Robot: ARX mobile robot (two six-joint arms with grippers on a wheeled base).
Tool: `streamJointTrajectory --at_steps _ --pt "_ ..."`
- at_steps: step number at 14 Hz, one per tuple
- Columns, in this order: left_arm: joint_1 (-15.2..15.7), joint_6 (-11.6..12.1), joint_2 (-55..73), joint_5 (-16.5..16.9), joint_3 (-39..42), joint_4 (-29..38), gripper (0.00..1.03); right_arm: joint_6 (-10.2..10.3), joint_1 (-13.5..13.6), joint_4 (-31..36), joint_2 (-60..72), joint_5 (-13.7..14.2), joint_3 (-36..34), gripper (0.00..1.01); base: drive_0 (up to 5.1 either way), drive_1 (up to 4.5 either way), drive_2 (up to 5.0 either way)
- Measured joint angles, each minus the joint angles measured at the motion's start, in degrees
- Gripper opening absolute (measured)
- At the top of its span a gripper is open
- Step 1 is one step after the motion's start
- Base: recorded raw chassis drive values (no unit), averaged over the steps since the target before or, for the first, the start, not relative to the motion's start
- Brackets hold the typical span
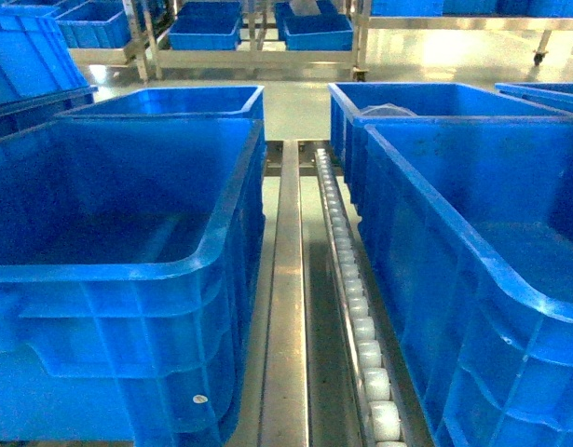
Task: Sort blue parts and orange caps into right shelf containers
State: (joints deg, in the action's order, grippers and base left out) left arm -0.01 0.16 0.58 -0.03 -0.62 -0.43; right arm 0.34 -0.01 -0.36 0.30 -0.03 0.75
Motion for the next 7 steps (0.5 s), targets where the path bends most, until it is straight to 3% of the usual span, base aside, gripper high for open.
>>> streamJointTrajectory --at_steps 7 --pt "0.00 0.00 0.00 0.00 0.00 0.00 0.42 0.00 0.00 0.00 0.00 0.00 0.00 0.43 0.0 0.00 0.0"
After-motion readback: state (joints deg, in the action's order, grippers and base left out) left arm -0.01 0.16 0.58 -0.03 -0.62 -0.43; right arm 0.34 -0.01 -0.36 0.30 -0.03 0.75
